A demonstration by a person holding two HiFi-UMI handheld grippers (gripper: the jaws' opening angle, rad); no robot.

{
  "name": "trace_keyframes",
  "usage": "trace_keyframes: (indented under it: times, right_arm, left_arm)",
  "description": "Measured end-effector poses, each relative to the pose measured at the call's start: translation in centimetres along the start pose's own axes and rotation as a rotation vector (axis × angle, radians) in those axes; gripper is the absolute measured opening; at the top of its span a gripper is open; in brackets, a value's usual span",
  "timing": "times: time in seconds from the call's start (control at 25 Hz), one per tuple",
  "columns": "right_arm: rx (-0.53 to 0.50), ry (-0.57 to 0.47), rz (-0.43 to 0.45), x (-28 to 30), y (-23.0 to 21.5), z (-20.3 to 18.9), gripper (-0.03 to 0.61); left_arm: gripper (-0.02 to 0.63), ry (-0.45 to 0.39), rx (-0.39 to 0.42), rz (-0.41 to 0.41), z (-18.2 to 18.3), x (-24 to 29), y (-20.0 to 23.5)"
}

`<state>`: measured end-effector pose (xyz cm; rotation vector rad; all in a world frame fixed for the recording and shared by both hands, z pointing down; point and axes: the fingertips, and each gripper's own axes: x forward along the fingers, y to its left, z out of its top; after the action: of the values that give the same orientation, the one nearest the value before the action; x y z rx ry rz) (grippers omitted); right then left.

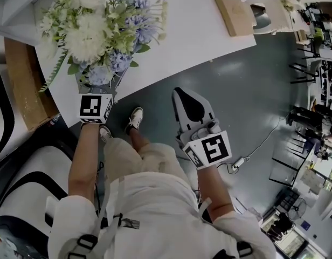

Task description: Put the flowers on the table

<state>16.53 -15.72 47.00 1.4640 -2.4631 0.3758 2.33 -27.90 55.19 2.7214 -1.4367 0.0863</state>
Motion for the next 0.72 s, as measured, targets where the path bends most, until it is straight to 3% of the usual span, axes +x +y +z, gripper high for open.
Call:
trace_keyframes:
  times: [0.72]
  right_arm:
    - [0.0, -0.104, -0.064, -4.3, 7.0, 4.4, 0.009]
  left_arm:
    - [0.469, 0.022, 0.018, -0.046, 4.4, -9.4, -0.7]
